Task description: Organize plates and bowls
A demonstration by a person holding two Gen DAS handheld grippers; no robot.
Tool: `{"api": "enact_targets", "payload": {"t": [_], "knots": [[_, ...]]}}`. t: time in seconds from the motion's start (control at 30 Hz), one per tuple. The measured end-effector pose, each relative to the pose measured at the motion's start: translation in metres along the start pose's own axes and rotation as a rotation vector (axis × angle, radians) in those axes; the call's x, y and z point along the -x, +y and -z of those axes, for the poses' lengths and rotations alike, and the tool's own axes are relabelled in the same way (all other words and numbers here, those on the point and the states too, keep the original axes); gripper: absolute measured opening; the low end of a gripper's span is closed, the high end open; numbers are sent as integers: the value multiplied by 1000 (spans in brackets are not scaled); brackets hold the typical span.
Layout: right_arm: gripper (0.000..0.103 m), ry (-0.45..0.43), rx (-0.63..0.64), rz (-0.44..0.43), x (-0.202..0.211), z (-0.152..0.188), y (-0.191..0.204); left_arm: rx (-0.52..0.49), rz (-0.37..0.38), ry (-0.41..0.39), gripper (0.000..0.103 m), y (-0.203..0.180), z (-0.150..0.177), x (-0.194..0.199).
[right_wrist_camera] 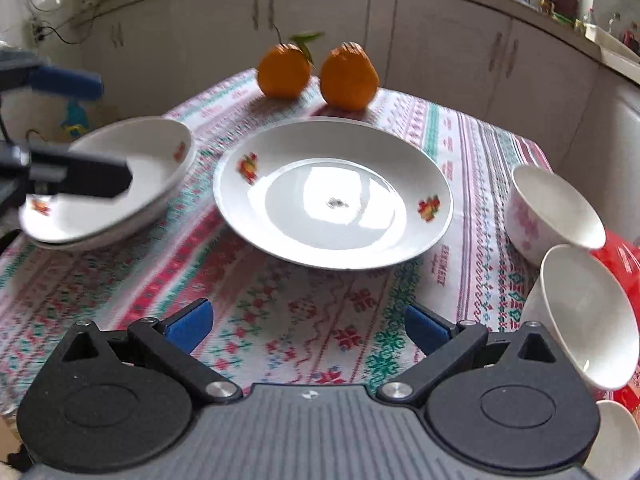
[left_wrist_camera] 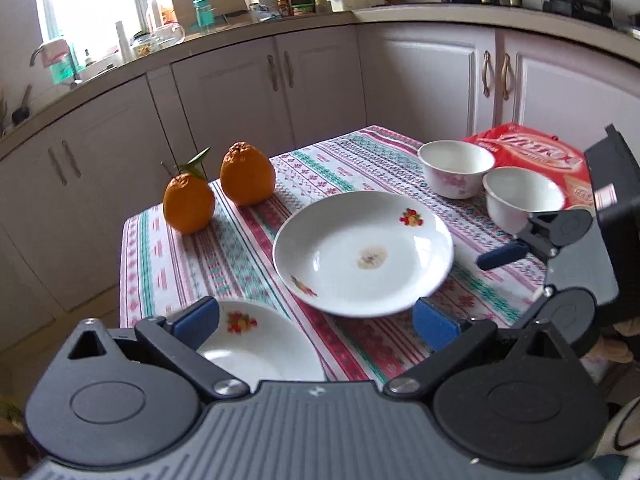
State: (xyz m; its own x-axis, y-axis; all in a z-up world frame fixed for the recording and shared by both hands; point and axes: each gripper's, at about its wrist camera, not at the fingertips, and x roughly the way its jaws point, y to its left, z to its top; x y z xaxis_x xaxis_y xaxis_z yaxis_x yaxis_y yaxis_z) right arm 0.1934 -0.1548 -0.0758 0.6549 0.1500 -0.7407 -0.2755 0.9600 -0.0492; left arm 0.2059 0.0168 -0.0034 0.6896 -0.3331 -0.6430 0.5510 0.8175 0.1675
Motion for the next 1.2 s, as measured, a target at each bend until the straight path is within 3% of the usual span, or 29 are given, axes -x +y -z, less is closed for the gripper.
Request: {"api": "enact_targets", "payload": {"t": [0.17, 0.53, 0.93, 1.03, 1.2], "knots": [[103, 33, -43, -16, -16, 0, -9, -30, 17, 28, 102, 7, -13, -27], [103, -26, -47, -11, -26, -2, -18, -14, 136, 96, 102, 27, -47, -84], [103, -49, -42, -14, -32, -5, -20, -47, 248, 254, 101, 31, -74, -160], [103, -51, -42, -14, -33, -6, -20, -47, 268, 289, 99, 33, -80, -173], [103, -54, -36, -21, -34, -7, -22, -47, 325, 331, 88, 34, -88, -187]]}}
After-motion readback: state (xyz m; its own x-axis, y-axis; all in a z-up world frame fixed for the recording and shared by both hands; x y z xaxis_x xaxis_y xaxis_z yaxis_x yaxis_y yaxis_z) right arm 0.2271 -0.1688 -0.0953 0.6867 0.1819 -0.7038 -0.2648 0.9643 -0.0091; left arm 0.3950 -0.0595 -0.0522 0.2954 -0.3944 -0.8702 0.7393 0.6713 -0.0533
